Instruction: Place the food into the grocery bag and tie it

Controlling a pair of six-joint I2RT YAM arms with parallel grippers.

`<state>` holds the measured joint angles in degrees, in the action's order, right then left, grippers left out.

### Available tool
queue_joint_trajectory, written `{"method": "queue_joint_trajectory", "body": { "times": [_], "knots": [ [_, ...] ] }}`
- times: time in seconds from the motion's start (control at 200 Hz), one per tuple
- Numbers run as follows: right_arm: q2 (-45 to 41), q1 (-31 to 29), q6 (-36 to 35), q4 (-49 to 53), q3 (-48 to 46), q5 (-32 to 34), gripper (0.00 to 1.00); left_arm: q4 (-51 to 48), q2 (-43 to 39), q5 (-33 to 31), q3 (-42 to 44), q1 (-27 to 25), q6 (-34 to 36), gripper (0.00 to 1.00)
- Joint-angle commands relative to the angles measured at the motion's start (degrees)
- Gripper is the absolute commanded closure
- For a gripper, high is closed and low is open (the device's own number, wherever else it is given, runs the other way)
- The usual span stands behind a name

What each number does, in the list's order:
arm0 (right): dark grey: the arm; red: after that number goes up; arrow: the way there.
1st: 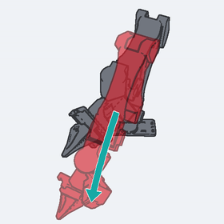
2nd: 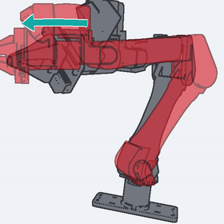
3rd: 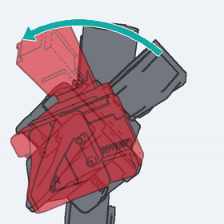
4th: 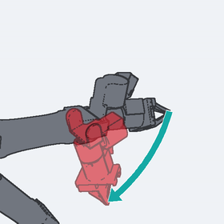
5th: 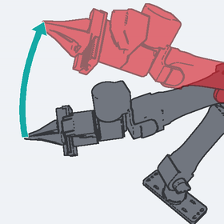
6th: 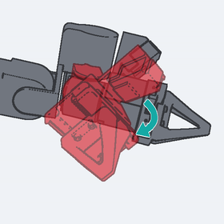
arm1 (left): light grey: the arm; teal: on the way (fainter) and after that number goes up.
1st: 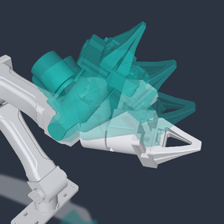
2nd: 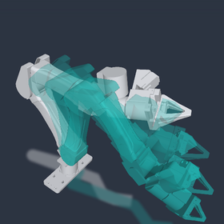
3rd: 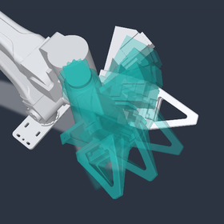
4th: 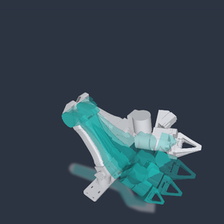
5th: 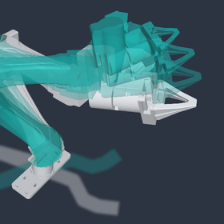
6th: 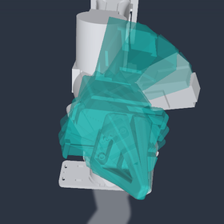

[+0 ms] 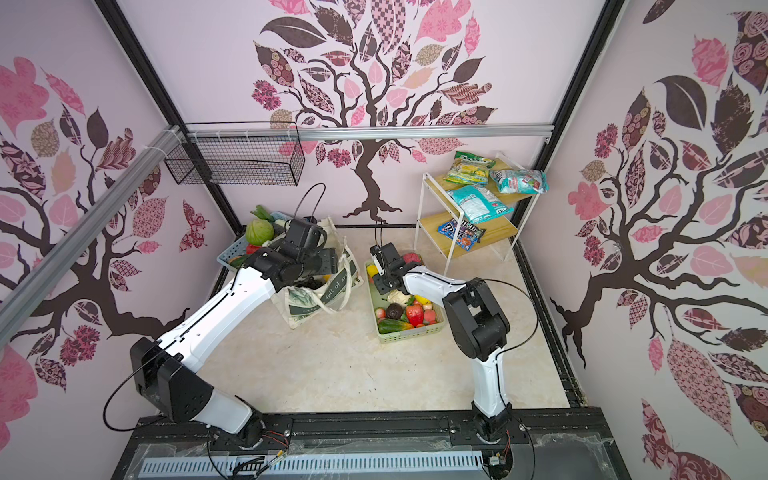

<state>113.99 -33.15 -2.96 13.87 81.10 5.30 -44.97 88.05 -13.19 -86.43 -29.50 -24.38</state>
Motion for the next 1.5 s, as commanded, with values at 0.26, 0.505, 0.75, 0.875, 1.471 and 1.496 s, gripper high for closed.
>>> {"method": "queue_joint_trajectory", "body": {
  "times": [0.26, 0.505, 0.75, 0.875, 1.471, 1.496],
  "knots": [
    [-4.87, -0.26, 8.05, 5.36, 0.43, -4.79, 0.54, 0.97, 0.95, 0.64, -1.01, 0.22, 0.62, 0.27],
    [-9.14, -0.26, 12.29, 7.21, -0.20, -4.48, 0.54, 0.70, 0.58, 0.34, -1.02, 0.21, 0.48, 0.27],
    [-14.07, -0.01, 11.65, 12.20, -1.35, -2.58, 0.53, 0.74, 0.31, 0.09, -0.82, 0.19, 0.51, 0.27],
    [-17.61, 0.65, 11.63, 14.70, -4.33, -0.55, 0.53, 0.87, 0.59, 0.18, -0.92, 0.16, 0.58, 0.27],
    [-33.47, 1.47, 18.84, 17.87, -24.51, 1.54, 0.50, 1.43, 1.32, -5.18, -3.56, -3.45, 2.86, 0.27],
    [-33.57, 1.44, 19.12, 17.71, -24.94, 1.67, 0.50, 1.54, 1.34, -5.92, -4.01, -4.20, 3.22, 0.27]
  ]
}}
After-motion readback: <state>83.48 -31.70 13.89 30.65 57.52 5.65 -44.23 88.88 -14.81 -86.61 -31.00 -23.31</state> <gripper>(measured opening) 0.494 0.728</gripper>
